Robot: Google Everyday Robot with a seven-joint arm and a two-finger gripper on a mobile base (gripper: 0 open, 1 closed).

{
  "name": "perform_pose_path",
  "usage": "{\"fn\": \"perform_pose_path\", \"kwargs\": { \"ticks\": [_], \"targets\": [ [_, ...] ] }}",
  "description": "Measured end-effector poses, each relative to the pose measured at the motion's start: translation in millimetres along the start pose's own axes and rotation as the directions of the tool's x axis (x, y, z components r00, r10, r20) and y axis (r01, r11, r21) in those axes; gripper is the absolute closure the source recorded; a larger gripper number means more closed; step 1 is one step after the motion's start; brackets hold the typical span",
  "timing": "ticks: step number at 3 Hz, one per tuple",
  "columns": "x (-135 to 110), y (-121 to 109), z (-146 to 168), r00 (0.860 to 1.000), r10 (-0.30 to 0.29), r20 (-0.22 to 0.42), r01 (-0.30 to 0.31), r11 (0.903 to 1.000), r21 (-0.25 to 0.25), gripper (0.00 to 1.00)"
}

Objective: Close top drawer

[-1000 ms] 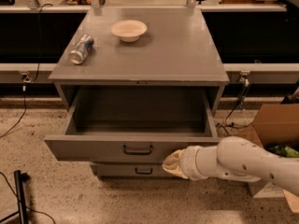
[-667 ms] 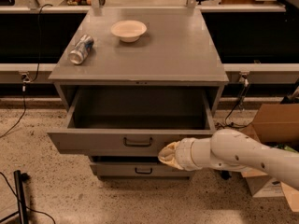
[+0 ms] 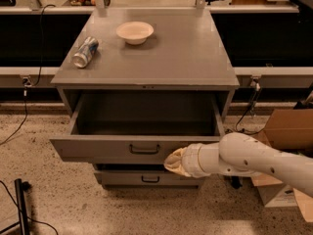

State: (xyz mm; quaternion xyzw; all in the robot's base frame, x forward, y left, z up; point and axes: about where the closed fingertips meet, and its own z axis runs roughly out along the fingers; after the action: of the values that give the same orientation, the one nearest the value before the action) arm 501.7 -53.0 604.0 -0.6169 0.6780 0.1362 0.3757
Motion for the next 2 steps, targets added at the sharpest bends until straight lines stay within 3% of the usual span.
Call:
{"fn": "perform_pose_path", "kwargs": {
  "ticks": [2],
  "targets": [
    [0,-39,19,0.989,-0.122,0.088,0.121,0.9925,0.018,1.0]
  ]
}}
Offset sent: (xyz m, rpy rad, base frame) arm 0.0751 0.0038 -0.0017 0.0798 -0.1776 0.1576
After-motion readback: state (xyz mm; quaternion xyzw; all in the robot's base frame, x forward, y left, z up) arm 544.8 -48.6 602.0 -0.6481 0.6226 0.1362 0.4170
